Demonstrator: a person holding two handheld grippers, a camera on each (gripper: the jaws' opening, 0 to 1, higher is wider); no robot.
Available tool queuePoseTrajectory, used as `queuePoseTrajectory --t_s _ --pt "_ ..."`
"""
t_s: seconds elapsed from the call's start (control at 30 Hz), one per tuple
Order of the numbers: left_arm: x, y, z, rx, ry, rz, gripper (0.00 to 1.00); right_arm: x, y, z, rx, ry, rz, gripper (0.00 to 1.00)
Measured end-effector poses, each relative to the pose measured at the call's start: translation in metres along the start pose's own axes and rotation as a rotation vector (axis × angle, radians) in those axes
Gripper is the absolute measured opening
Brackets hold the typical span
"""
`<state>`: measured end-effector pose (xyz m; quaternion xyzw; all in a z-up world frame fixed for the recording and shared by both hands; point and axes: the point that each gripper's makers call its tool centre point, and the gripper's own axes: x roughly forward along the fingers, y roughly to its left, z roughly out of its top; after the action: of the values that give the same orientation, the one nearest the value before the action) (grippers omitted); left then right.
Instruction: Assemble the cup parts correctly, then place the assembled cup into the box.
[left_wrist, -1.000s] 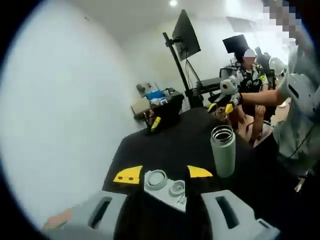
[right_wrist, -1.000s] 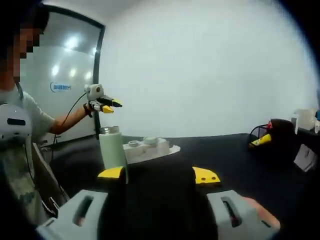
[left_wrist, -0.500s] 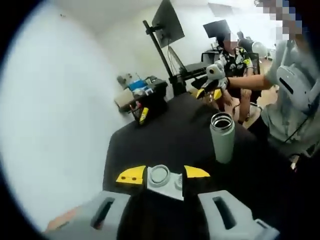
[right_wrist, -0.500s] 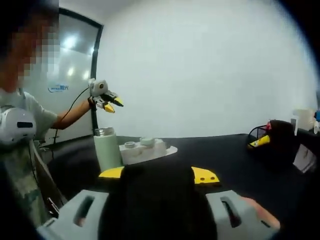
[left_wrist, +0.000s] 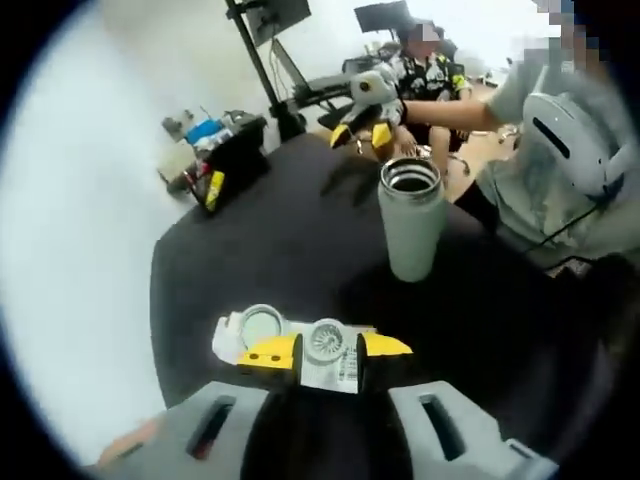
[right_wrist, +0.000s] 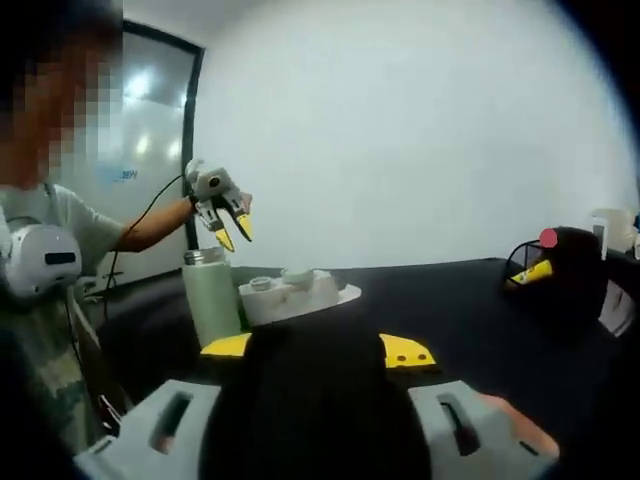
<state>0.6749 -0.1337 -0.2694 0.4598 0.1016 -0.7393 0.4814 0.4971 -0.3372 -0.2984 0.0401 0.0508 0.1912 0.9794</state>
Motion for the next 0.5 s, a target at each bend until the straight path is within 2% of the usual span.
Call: queuePoseTrajectory --t_s 0.17,0.27,0.43,0.5 --pt "0.016 -0.001 -0.003 0.015 0.037 -0.032 0.15 -0.002 -0.006 -0.011 -0.005 0.030 -0.006 0.44" --pt "0.023 -0.003 -0.001 0.022 0.030 -0.050 0.14 -0.002 -0.011 -0.013 -0.002 0.032 -0.008 0.44" --pt "0.037 -0.004 -0.014 0.053 0.119 -0.091 0.12 -0.002 -0.019 -0.013 0.010 0.020 -0.016 0.44" --pt "0.043 -0.004 -0.012 0.064 0.121 -0.089 0.12 -0.002 -0.020 -0.013 0.014 0.017 -0.015 0.44"
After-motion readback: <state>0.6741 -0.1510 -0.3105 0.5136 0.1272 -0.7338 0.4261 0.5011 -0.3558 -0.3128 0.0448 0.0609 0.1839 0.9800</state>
